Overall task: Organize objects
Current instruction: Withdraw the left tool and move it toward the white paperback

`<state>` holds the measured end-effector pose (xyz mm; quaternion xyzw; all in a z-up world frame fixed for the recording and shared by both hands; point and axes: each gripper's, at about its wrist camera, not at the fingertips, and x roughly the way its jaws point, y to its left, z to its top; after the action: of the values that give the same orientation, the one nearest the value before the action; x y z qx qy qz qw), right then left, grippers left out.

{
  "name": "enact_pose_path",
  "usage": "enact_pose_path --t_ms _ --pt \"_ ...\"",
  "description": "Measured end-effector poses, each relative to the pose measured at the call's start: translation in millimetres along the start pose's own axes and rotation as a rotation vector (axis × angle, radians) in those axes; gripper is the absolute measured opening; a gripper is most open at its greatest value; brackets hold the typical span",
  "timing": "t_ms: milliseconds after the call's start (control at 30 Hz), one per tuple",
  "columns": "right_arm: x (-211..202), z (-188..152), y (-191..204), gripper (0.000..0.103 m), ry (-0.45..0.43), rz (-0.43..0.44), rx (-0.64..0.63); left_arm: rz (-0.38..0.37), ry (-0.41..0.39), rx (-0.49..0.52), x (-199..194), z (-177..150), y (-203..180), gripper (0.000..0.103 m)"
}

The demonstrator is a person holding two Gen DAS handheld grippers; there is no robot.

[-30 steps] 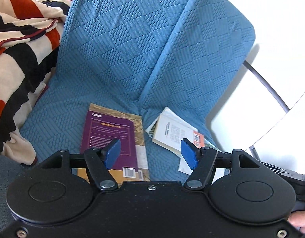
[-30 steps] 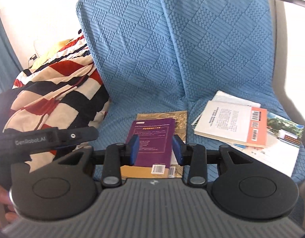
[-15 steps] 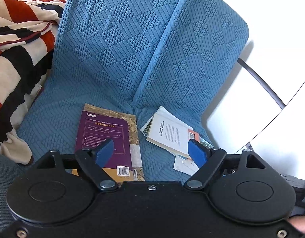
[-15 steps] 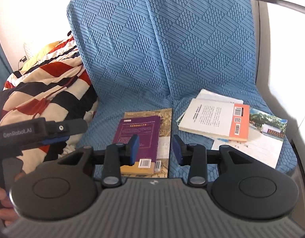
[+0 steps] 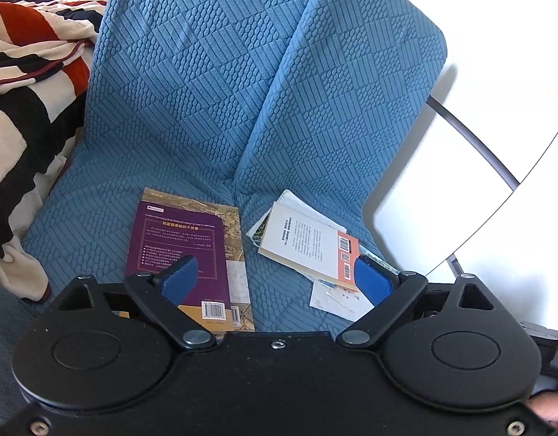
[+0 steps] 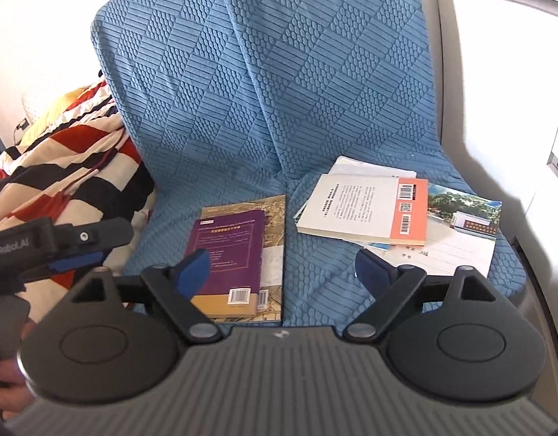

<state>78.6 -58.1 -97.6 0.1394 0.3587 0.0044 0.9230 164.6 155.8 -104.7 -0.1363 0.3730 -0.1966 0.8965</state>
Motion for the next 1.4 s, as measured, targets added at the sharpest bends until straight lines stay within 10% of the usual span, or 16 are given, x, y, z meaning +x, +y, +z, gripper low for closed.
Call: enact_pose_path --t_ms 1400 --pt "49.5 -62.7 -111.0 0.090 -0.046 -0.137 0.205 0.030 0.052 0.043 109.2 -32.1 -59.0 0.093"
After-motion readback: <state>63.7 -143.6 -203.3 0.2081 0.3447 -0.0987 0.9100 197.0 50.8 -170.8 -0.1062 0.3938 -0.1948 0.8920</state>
